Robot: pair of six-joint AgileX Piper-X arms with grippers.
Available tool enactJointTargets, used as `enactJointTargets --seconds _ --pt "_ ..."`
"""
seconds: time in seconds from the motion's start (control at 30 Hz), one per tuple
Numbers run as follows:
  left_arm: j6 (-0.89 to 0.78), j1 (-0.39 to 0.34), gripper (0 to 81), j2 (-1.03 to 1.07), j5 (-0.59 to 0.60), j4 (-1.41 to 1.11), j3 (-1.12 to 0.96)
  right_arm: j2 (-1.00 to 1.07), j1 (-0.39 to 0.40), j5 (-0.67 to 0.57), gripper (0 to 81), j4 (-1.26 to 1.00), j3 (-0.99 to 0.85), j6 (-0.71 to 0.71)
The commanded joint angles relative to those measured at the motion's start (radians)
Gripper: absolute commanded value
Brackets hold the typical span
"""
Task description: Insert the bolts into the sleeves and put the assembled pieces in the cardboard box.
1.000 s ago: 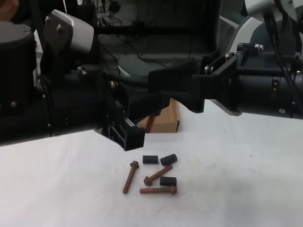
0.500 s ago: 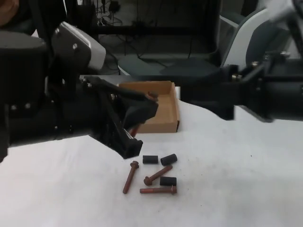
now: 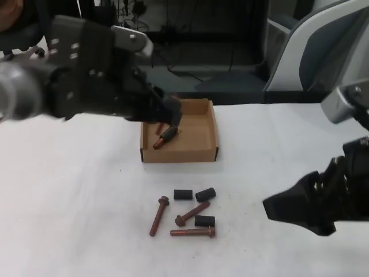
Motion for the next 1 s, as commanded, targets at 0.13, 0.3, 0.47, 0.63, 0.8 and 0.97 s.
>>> enactJointTargets --seconds 0.13,0.3,0.47,0.63,0.8,0.97 --pt "0.065 0.002 1.7 0.256 -0.105 0.180 -0.295 -0.009 -0.055 -0.025 70.0 0.011 0.015 -0.012" --pt "0.062 0.002 1.7 0.386 -0.111 0.203 -0.429 -0.009 -0.068 -0.047 70.0 0.011 0.015 -0.010" --pt "0.062 0.002 1.7 0.458 -0.111 0.202 -0.498 -0.009 -0.068 -0.089 70.0 0.011 0.015 0.001" --pt "0.040 -0.004 1.7 0.488 -0.077 0.209 -0.506 -0.009 -0.068 -0.090 70.0 0.004 0.015 0.001" --pt "0.040 -0.036 1.7 0.492 -0.068 0.247 -0.506 -0.009 -0.068 -0.090 70.0 -0.023 0.015 0.001" --pt "0.024 -0.070 7.8 0.492 -0.067 0.247 -0.508 -0.009 -0.068 -0.090 70.0 -0.027 0.015 0.021"
